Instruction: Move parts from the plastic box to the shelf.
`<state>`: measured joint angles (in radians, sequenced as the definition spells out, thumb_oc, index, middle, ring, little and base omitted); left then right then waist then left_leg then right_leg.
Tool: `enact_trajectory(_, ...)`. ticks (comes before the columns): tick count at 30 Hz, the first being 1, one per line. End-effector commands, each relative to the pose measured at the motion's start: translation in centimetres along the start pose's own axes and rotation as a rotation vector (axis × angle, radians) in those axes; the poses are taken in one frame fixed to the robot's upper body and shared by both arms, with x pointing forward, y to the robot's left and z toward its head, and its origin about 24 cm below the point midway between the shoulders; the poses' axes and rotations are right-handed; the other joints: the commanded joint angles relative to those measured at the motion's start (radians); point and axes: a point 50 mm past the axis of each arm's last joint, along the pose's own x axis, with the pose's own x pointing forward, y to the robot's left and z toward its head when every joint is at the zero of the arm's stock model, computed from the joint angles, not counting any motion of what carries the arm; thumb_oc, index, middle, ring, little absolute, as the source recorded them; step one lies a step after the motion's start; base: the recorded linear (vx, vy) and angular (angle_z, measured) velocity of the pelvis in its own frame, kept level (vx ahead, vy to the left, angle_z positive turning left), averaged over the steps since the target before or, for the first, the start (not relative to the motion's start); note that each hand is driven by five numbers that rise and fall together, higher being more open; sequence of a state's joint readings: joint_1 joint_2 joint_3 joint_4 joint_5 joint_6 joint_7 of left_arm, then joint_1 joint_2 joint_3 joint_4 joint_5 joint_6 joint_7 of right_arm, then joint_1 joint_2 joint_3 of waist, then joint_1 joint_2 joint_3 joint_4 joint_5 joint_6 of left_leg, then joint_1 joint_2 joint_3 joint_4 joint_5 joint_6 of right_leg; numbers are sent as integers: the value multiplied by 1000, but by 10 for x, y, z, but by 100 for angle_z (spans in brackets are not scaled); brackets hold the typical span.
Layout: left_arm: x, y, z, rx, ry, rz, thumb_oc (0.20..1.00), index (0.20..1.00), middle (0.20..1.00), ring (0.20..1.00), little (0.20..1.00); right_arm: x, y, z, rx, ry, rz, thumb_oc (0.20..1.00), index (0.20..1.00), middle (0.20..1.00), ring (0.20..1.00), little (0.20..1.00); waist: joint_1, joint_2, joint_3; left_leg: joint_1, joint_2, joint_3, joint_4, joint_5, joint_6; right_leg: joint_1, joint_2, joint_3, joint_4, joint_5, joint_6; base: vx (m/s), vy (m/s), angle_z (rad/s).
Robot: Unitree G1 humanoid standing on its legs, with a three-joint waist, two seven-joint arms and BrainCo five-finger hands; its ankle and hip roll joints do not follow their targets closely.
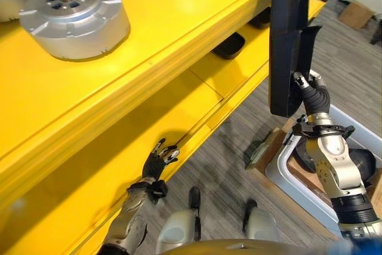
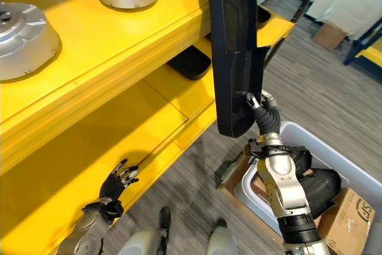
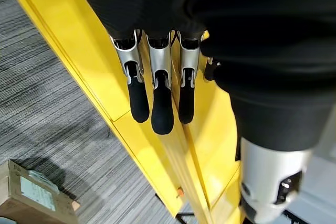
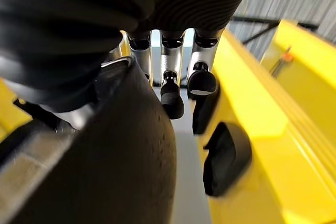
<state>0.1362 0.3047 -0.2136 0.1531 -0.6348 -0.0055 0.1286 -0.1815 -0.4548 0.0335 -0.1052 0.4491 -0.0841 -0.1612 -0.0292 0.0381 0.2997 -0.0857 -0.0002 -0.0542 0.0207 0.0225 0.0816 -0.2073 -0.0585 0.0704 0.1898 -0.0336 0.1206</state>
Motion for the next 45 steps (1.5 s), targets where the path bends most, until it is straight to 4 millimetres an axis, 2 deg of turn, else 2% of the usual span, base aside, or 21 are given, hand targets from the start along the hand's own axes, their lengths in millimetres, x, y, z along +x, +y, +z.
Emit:
enact_trajectory(1,5,30,66,129,-271,96,1000,1000,1000,1000,1000,14,-11,30,-11,-142,-7,200,200,200,200,200,16,-58,-56,62,-4,-6,-19,-64,-79,4,-138,-25,16,66,61,98,-81,137)
enact_trajectory(2,6,27,64,118,-267,88,1000,1000,1000,1000,1000,13,-13,29,-9,-135,-12,200,200,200,200,200,18,-73,-61,60,-21,-28,6,-75,-87,37,-143,-23,-21,61,64,84,-94,85)
enact_trajectory(4,5,25,60,97,-260,83,1000,1000,1000,1000,1000,9,-15,25,-4,-119,-14,200,200,200,200,200,21,-85,-73,67,-21,-36,12,-84,-91,79,-161,-53,-39,54,65,90,-145,50)
enact_trajectory(7,2,27,55,79,-245,98,1000,1000,1000,1000,1000,9,-15,22,5,-104,-13,200,200,200,200,200,27,-87,-92,78,-7,-46,6,-85,-100,106,-156,-68,-57,44,66,69,-155,55)
enact_trajectory(10,0,28,48,58,-219,112,1000,1000,1000,1000,1000,9,-11,20,30,-92,0,200,200,200,200,200,39,-88,-120,85,25,-53,-5,-80,-121,141,-147,-99,-76,14,52,33,-148,14)
enact_trajectory(14,-2,27,45,51,-205,108,1000,1000,1000,1000,1000,7,-9,18,44,-83,6,200,200,200,200,200,39,-85,-131,93,39,-60,-10,-77,-130,162,-138,-108,-89,2,43,23,-114,7)
enact_trajectory(16,-4,26,37,31,-182,106,1000,1000,1000,1000,1000,5,-1,18,78,-86,40,200,200,200,200,200,42,-74,-150,108,69,-73,-24,-61,-149,197,-115,-127,-106,-24,21,-6,-236,9)
enact_trajectory(25,-8,27,30,-6,-170,121,1000,1000,1000,1000,1000,5,7,18,102,-86,69,200,200,200,200,200,47,-50,-157,106,106,-103,-31,-26,-186,231,-79,-162,-114,-55,-12,-42,-127,11)
enact_trajectory(26,-9,26,27,-29,-167,133,1000,1000,1000,1000,1000,5,10,18,121,-89,84,200,200,200,200,200,56,-41,-154,96,124,-123,-29,-3,-207,248,-58,-185,-123,-69,-30,-62,-155,17)
enact_trajectory(31,-10,25,24,-49,-161,138,1000,1000,1000,1000,1000,6,13,18,138,-91,97,200,200,200,200,200,62,-34,-144,81,138,-149,-26,22,-225,253,-39,-204,-126,-79,-45,-88,-128,28)
enact_trajectory(32,-11,26,22,-61,-154,148,1000,1000,1000,1000,1000,6,18,19,159,-96,114,200,200,200,200,200,79,-24,-120,41,138,-182,-22,67,-245,247,-26,-233,-130,-84,-62,-236,-143,49)
enact_trajectory(33,-11,27,22,-65,-155,152,1000,1000,1000,1000,1000,4,16,19,160,-98,109,200,200,200,200,200,80,-25,-105,4,134,-171,-13,89,-251,242,-34,-267,-129,-87,-67,-299,-159,58)
enact_trajectory(34,-10,26,22,-61,-156,148,1000,1000,1000,1000,1000,4,14,21,155,-107,107,200,200,200,200,200,74,-30,-93,-14,141,-110,12,88,-243,236,-49,-289,-116,-89,-68,-168,-46,81)
enact_trajectory(35,-10,26,22,-61,-157,148,1000,1000,1000,1000,1000,4,14,21,154,-107,107,200,200,200,200,200,73,-30,-95,-18,140,-111,13,91,-242,233,-50,-290,-118,-85,-68,-113,-12,82)
enact_trajectory(36,-10,25,23,-60,-162,143,1000,1000,1000,1000,1000,4,14,22,151,-111,103,200,200,200,200,200,69,-34,-93,-25,148,-67,27,84,-228,219,-61,-301,-105,-86,-65,-96,-1,117)
enact_trajectory(38,-9,26,24,-51,-164,137,1000,1000,1000,1000,1000,3,14,23,146,-119,101,200,200,200,200,200,51,-39,-94,-4,207,47,60,68,-215,188,-82,-319,-68,-93,-71,-106,12,75)
enact_trajectory(40,-11,24,24,-53,-165,125,1000,1000,1000,1000,1000,1,15,21,161,-112,94,200,200,200,200,200,46,-34,-101,21,244,41,72,74,-223,167,-95,-326,-41,-98,-70,-40,116,29)
enact_trajectory(41,-11,22,24,-61,-162,120,1000,1000,1000,1000,1000,-2,14,18,180,-101,68,200,200,200,200,200,31,-18,-109,63,317,61,66,112,-235,142,-128,-351,33,-117,-58,-9,155,17)
enact_trajectory(43,-11,22,23,-61,-158,120,1000,1000,1000,1000,1000,-3,14,17,182,-98,63,200,200,200,200,200,27,-13,-111,73,328,61,53,122,-242,134,-139,-356,55,-126,-53,11,148,22)
enact_trajectory(45,-10,21,26,-50,-164,116,1000,1000,1000,1000,1000,-3,16,16,198,-98,51,200,200,200,200,200,20,4,-111,66,338,42,33,139,-262,118,-176,-354,96,-131,-32,60,270,48)
